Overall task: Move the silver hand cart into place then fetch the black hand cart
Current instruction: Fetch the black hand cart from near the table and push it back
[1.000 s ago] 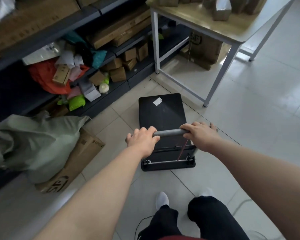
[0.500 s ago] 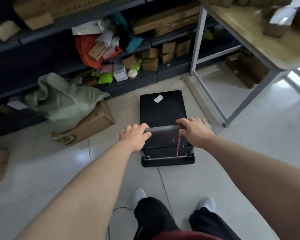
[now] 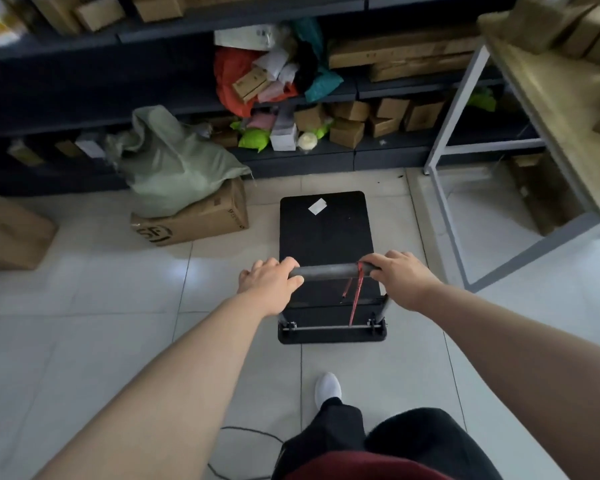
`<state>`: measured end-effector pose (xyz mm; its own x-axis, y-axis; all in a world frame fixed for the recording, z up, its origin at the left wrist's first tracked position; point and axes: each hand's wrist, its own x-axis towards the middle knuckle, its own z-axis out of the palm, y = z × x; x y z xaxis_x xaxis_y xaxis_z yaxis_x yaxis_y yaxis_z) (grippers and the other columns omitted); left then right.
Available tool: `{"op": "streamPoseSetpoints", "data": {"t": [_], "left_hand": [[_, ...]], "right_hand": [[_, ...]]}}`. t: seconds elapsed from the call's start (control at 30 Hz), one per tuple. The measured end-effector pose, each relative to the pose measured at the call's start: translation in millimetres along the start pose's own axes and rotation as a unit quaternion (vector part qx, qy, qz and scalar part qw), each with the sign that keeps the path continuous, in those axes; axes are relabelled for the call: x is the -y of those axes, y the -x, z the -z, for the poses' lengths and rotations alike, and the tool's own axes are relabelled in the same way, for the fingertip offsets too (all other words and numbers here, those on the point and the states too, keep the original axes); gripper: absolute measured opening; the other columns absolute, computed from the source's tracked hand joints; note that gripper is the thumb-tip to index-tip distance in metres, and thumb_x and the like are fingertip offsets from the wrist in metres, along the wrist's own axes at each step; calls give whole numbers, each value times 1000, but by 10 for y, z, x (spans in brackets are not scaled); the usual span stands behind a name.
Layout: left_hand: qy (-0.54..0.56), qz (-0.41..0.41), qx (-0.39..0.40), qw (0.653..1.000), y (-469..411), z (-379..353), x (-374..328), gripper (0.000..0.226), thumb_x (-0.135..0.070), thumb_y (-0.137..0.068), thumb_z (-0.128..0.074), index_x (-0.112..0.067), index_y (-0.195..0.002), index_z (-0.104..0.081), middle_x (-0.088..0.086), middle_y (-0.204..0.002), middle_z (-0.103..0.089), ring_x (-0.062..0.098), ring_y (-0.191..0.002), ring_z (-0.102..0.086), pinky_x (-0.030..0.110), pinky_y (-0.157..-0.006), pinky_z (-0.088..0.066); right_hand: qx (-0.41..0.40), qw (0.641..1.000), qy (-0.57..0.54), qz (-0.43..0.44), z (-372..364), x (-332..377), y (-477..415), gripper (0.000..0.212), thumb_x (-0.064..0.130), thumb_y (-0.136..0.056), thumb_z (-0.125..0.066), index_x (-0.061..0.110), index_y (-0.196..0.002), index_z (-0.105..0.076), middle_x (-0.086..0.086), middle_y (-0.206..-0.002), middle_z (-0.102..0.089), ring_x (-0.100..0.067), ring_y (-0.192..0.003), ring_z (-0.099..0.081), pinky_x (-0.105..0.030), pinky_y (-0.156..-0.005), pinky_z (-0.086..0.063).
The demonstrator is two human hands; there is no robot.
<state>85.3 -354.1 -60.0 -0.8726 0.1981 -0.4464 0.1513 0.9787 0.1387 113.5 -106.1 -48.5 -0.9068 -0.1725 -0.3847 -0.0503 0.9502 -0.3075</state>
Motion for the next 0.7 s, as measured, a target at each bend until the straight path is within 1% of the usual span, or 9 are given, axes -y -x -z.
{"op": "streamPoseSetpoints", "data": {"t": [0.1, 0.27, 0.33, 0.4, 0.53, 0.7], "left_hand": [[9, 29, 0, 1000, 80, -61, -120, 26, -46, -96, -31, -35, -116, -42, 1, -117, -54, 26, -109, -44, 44, -92, -35], [46, 87, -18, 995, 226, -163, -430, 27, -46, -96, -30, -35, -117, -42, 0, -118, -55, 26, -109, -44, 44, -93, -35], [60, 119, -26, 991, 337, -255, -582, 28, -46, -96, -30, -35, -118, -42, 0, -119, -55, 26, -109, -44, 44, -94, -35], [75, 153, -37, 985, 440, -355, -737, 28, -46, -96, -30, -35, -118, -43, 1, -119, -54, 26, -110, -43, 45, -95, -34], [111, 214, -32, 970, 619, -468, -1022, 29, -46, -96, -31, -33, -120, -42, 3, -119, -54, 27, -111, -43, 48, -98, -34], [146, 278, -42, 948, 853, -606, -1196, 29, -47, -95, -30, -33, -119, -42, 2, -115, -53, 26, -108, -43, 47, -95, -35]], "right_hand": [[14, 999, 25, 29, 42, -111, -15, 35, 24, -99, -30, 33, -132, -40, -4, -99, -46, -27, -93, -45, -38, -87, -42], [48, 995, 40, 81, 198, -378, -116, 35, 26, -100, -29, 35, -132, -40, -7, -110, -52, -29, -104, -46, -36, -91, -38], [60, 991, 50, 108, 224, -479, -119, 34, 26, -100, -29, 35, -131, -40, -8, -111, -51, -29, -106, -46, -36, -91, -37], [63, 986, 66, 137, 239, -573, -116, 34, 24, -100, -30, 34, -131, -40, -9, -111, -51, -30, -106, -46, -36, -91, -37], [73, 979, 84, 169, 264, -688, -113, 34, 22, -100, -30, 36, -128, -42, -8, -109, -51, -30, -107, -44, -38, -93, -39], [82, 966, 92, 227, 268, -673, -176, 31, 25, -100, -32, 37, -126, -44, -4, -103, -51, -28, -106, -44, -36, -89, -36]]}}
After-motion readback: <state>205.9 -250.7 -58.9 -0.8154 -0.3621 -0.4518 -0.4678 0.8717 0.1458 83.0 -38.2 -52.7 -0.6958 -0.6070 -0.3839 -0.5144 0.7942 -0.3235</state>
